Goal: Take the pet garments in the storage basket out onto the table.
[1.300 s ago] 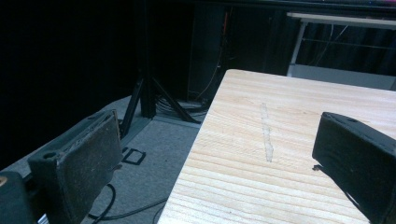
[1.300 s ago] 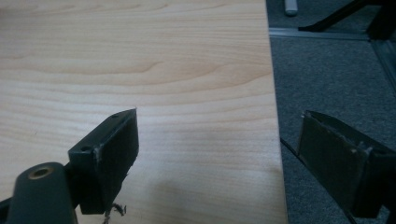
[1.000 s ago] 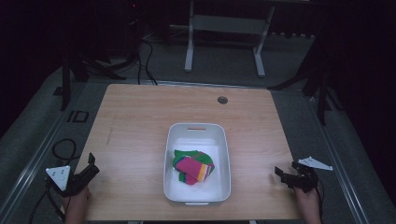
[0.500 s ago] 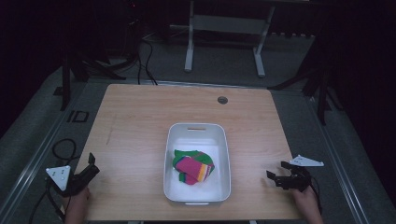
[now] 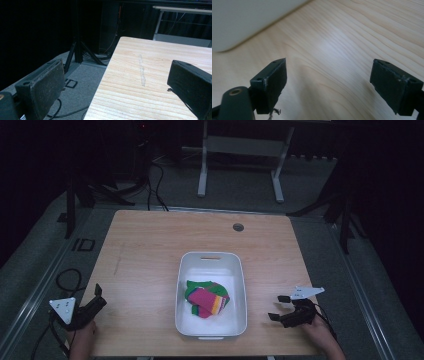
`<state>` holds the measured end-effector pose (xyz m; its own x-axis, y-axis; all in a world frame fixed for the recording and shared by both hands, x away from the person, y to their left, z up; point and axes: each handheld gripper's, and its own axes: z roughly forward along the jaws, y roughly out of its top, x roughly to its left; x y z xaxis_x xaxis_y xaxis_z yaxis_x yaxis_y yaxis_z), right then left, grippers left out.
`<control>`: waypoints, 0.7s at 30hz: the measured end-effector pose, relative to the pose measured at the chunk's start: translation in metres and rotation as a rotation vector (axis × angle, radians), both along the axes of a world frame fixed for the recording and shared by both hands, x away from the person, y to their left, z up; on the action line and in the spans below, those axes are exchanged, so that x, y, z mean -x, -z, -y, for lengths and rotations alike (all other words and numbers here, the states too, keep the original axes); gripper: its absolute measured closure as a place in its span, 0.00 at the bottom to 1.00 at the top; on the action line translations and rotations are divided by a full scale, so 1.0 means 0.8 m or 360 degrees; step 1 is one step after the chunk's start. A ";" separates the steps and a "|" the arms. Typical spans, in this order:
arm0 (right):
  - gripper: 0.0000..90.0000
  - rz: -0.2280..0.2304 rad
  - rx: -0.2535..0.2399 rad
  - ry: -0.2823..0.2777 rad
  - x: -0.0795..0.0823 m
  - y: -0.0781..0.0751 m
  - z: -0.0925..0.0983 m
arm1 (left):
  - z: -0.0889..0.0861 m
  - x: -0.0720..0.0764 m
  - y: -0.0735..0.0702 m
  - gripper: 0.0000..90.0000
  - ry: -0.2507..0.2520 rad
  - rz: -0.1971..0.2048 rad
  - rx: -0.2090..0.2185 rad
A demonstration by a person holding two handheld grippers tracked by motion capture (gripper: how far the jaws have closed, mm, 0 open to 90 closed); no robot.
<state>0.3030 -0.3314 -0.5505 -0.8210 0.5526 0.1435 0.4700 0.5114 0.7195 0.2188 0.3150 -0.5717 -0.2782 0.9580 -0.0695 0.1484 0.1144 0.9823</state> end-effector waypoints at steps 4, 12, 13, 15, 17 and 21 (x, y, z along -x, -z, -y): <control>0.15 0.0005 -0.0015 -0.0085 0.000 -0.008 -0.016 | 0.000 0.000 0.000 0.02 0.0002 -0.0002 0.0002; 0.15 0.0033 -0.0016 -0.0213 0.001 -0.039 -0.042 | 0.000 0.000 0.000 0.02 0.0004 0.0000 0.0003; 0.15 0.0035 -0.0013 -0.0222 0.002 -0.044 -0.045 | 0.000 0.000 0.000 0.02 0.0005 -0.0002 0.0003; 0.15 0.0037 -0.0012 -0.0235 0.002 -0.049 -0.048 | 0.000 0.000 0.000 0.02 0.0005 -0.0001 0.0003; 0.15 0.0069 -0.0005 -0.0258 0.004 -0.066 -0.057 | 0.000 0.000 0.000 0.02 0.0007 -0.0002 0.0002; 0.15 0.0084 -0.0014 -0.0289 0.004 -0.087 -0.068 | 0.000 0.000 0.000 0.02 0.0006 -0.0002 0.0003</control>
